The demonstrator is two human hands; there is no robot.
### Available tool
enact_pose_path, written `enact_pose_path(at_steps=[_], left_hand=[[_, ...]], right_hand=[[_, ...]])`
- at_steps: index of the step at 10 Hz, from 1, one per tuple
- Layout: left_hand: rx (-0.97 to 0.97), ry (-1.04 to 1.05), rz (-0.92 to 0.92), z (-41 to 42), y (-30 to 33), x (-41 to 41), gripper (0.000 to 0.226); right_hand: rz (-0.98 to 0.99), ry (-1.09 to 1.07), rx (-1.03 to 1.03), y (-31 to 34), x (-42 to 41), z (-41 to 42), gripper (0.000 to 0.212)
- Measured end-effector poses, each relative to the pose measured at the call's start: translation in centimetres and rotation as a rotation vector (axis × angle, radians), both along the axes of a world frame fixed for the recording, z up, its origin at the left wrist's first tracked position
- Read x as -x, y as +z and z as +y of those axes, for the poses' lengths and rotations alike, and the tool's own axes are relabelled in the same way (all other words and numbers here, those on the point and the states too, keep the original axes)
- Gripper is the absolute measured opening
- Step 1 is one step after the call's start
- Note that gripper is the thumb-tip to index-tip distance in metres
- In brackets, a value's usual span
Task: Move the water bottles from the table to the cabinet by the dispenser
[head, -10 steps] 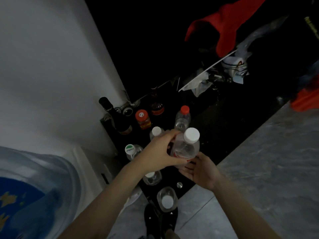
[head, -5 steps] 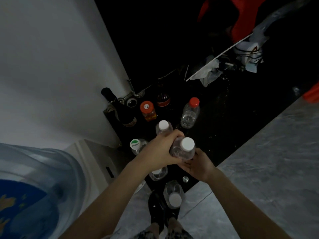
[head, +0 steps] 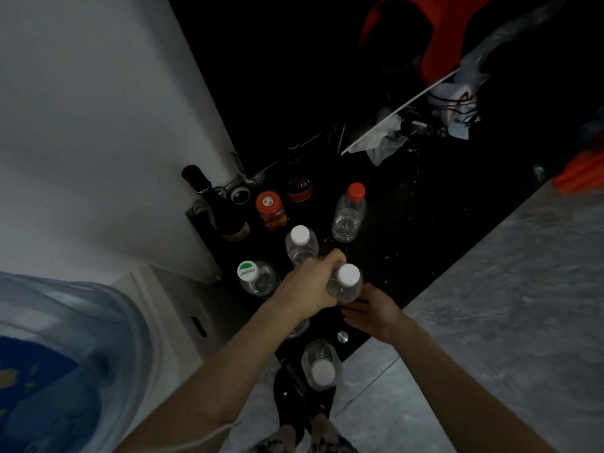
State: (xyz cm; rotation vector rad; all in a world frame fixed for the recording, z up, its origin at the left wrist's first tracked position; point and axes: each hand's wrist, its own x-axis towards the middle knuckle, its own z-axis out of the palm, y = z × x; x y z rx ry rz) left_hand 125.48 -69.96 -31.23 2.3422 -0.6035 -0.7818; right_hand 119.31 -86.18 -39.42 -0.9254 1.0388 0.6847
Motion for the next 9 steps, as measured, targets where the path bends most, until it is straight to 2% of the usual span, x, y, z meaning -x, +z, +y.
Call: enact_pose_path(at_steps=[5, 9], left_hand=[[-0.12, -0.031, 0.125, -0.8, -1.2, -1.0, 0.055], [-0.218, -0.045, 0.088, 0.1, 2.0, -0.2, 0.089]], right_hand=[[-0.059, -0.039, -0.018, 0.7, 1.0, -1.1, 0.045], [-0.087, -0.089, 0.012, 3.6, 1.5, -1.7, 0.045]])
